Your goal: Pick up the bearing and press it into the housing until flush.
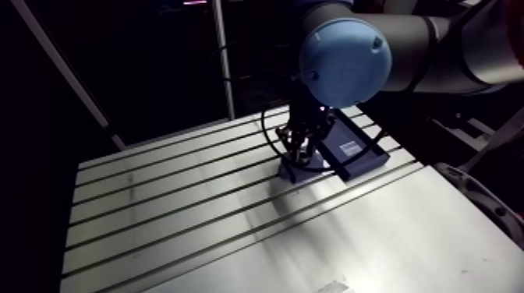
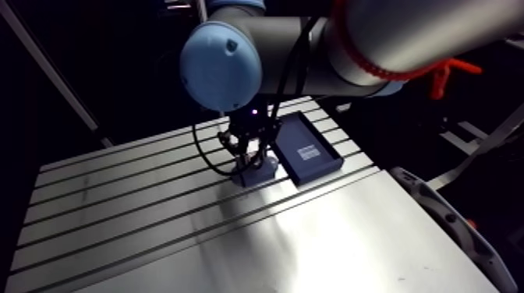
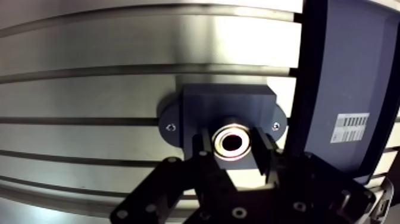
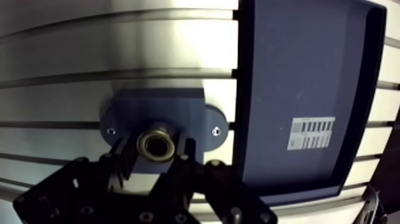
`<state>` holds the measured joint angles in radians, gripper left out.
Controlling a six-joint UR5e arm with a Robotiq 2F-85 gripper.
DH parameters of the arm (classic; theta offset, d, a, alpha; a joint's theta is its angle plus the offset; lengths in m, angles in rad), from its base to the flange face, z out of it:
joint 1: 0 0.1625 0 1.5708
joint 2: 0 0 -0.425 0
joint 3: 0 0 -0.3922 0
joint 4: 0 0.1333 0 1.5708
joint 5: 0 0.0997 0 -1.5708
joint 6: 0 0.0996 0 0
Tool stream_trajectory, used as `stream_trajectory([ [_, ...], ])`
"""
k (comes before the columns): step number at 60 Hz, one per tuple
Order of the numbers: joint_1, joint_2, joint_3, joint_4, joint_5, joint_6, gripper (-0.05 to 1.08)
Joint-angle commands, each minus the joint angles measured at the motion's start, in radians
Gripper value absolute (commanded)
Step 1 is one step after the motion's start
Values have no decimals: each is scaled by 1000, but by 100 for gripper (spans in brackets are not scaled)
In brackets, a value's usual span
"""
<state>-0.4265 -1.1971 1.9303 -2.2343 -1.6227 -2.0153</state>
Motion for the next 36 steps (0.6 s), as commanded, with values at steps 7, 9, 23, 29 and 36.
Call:
stream_trajectory([
  [7, 0, 0, 5, 0, -1, 0, 76],
  [9, -1, 0, 5, 0, -1, 0, 76],
  [23, -2, 0, 5, -1, -1, 0, 76],
  [29, -2, 0, 6, -2, -1, 0, 76],
  [36, -2, 0, 6, 0, -1, 0, 76],
])
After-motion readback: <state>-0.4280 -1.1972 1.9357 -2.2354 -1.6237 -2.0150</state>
